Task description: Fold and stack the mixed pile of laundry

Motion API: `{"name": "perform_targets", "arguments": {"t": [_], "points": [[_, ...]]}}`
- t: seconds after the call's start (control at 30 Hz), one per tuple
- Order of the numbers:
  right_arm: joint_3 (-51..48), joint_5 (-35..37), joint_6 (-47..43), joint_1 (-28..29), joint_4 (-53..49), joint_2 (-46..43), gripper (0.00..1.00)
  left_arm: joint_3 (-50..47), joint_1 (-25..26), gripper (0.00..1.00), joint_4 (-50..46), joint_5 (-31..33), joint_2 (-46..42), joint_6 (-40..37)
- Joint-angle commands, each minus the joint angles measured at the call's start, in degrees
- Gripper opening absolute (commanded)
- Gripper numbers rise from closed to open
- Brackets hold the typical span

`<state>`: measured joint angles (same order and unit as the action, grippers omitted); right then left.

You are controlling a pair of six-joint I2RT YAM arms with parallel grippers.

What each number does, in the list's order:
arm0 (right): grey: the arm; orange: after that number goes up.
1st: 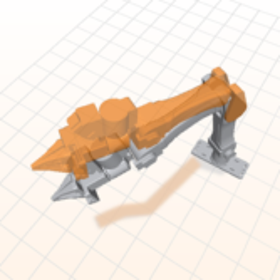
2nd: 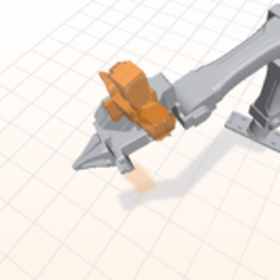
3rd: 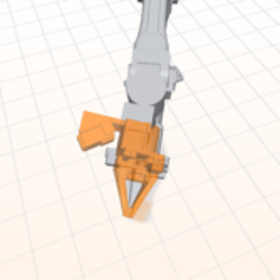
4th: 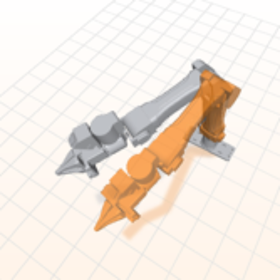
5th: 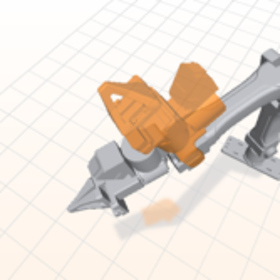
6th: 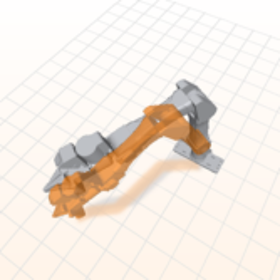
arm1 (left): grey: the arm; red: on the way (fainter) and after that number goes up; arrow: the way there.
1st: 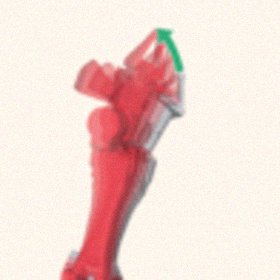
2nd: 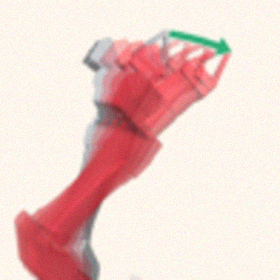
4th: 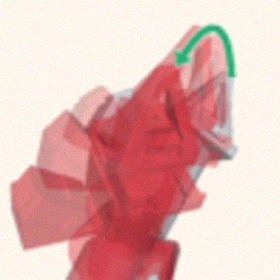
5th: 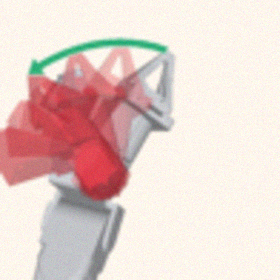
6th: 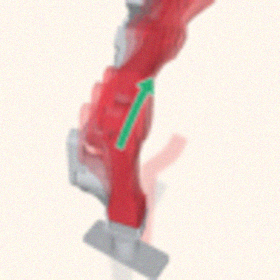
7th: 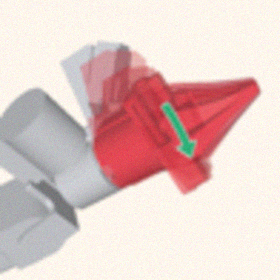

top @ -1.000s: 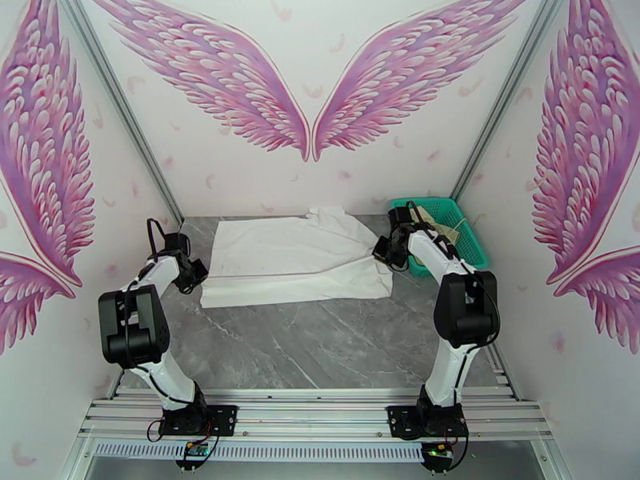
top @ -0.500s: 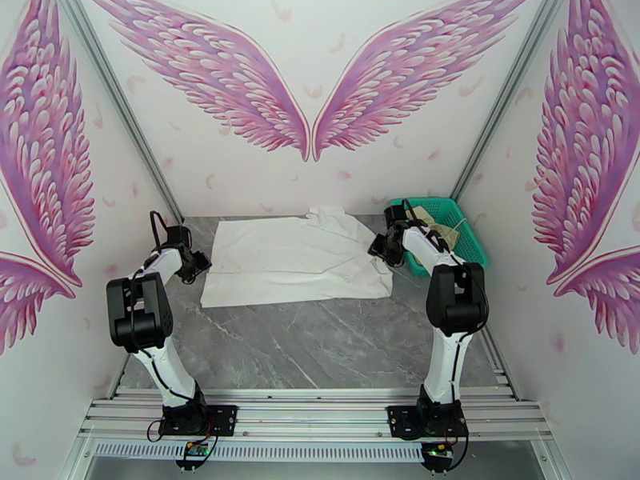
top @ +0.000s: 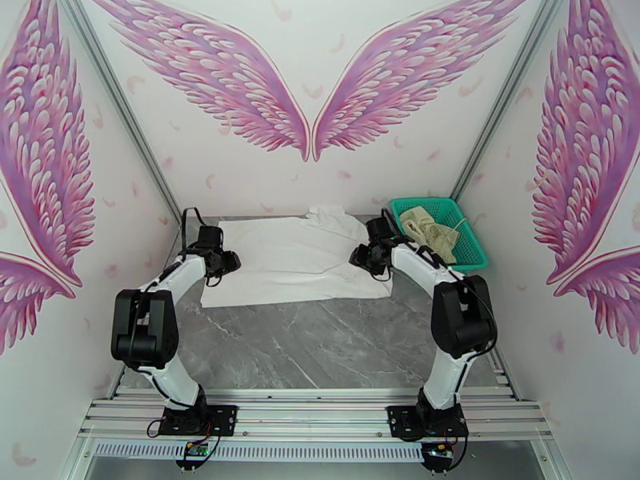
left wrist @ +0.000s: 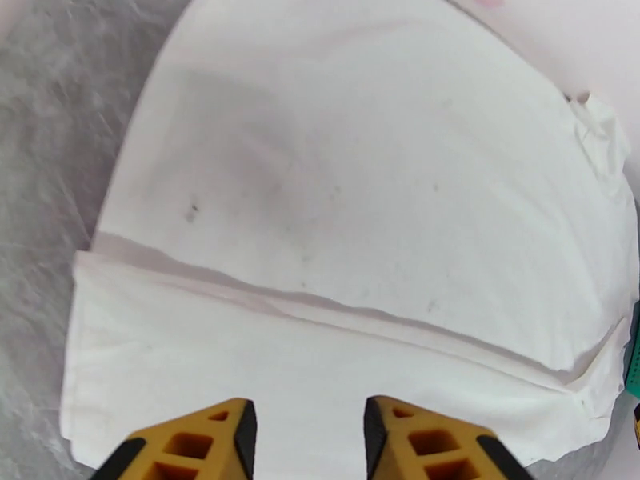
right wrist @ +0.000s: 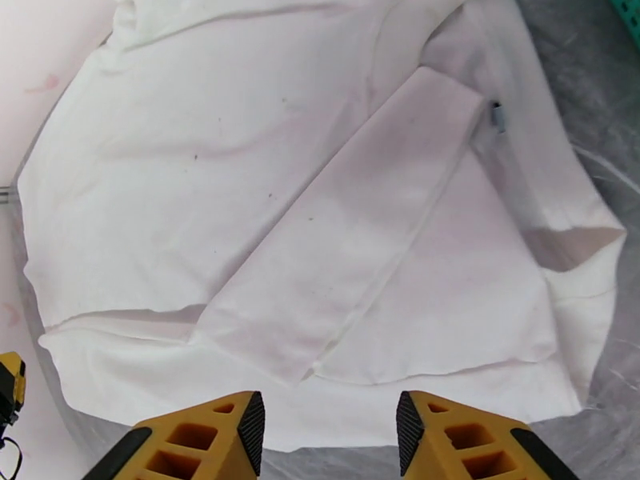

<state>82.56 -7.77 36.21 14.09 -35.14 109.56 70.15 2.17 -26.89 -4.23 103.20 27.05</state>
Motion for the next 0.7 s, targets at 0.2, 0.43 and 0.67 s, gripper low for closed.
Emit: {"name": "perform_targets", "arguments": {"t": [0.2,0.43,0.67], "points": [[2.85,-0.50,2.09,-0.07,3.21,9.38,0.42,-2.71,-1.12,0.40,3.34,-1.72,7.66,1.55],[-0.49,0.31,2.24,-0.03,3.08,3.08,0.48,-3.92,-1.44,0.41,2.59,-0.06,6.77,-0.01],[-7.25,2.71,2.41,-2.08,3.64,2.05,0.46,-6.22,-2.08,0.42,2.69,-0.49,5.44,0.20]]}}
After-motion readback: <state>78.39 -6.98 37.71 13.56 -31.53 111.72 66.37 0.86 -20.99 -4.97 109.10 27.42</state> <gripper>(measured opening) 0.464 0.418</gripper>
